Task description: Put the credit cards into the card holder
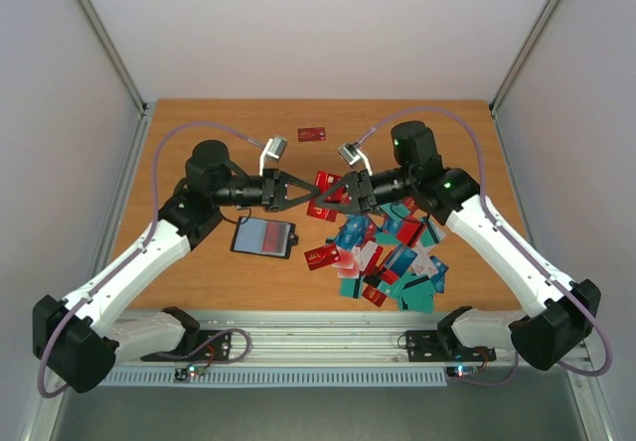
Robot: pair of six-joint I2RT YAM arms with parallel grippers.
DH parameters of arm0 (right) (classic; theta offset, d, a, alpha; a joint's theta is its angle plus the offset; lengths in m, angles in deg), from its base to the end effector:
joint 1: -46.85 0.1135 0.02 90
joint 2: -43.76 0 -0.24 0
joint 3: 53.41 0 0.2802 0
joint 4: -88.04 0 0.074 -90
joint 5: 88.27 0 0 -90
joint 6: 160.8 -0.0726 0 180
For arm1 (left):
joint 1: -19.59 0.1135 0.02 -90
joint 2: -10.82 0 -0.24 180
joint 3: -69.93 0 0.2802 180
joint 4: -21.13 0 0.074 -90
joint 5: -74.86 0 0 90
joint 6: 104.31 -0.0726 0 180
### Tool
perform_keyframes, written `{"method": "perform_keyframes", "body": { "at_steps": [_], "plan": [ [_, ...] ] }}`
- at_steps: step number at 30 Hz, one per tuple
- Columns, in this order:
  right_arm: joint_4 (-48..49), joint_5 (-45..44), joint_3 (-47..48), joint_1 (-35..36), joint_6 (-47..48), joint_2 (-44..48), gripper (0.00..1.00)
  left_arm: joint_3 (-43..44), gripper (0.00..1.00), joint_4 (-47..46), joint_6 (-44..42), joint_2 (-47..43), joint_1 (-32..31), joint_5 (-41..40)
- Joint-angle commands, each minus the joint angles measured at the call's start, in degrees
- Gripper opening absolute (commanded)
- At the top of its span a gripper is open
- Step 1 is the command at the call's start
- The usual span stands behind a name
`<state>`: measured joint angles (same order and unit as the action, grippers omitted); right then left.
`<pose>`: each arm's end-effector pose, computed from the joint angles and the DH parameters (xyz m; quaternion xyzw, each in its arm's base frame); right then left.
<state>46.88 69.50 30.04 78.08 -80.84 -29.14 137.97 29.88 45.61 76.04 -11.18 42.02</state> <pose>0.2321 0.2193 0.3425 -0.4041 0.6581 0.5982 0.2142 0.2369 -0.2120 0.3335 0.1459 0.7119 -0.6680 0.1605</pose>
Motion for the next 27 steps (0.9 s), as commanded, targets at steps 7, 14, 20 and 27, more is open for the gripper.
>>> {"method": "perform_keyframes", "body": {
  "at_steps": [7, 14, 20, 27],
  "plan": [
    [9.92, -9.65, -6.01, -0.08, -9.2, 5.75, 0.41, -3.98, 0.0, -3.34, 0.71, -4.45, 0.4, -6.5],
    [14.91, -12.24, -7.82, -0.11, -12.17, 7.77, 0.31, -5.74, 0.0, -5.0, 3.2, -6.41, 0.36, -8.27],
    [18.74, -11.19, -9.2, -0.14, -14.51, 7.77, 0.17, -6.85, 0.0, -5.03, 4.31, -7.58, 0.35, -8.3],
    [18.73, -9.66, -8.96, -0.13, -14.83, 7.36, 0.04, -8.39, 0.01, -4.5, 4.95, -8.97, 0.35, -9.83]
  ]
}}
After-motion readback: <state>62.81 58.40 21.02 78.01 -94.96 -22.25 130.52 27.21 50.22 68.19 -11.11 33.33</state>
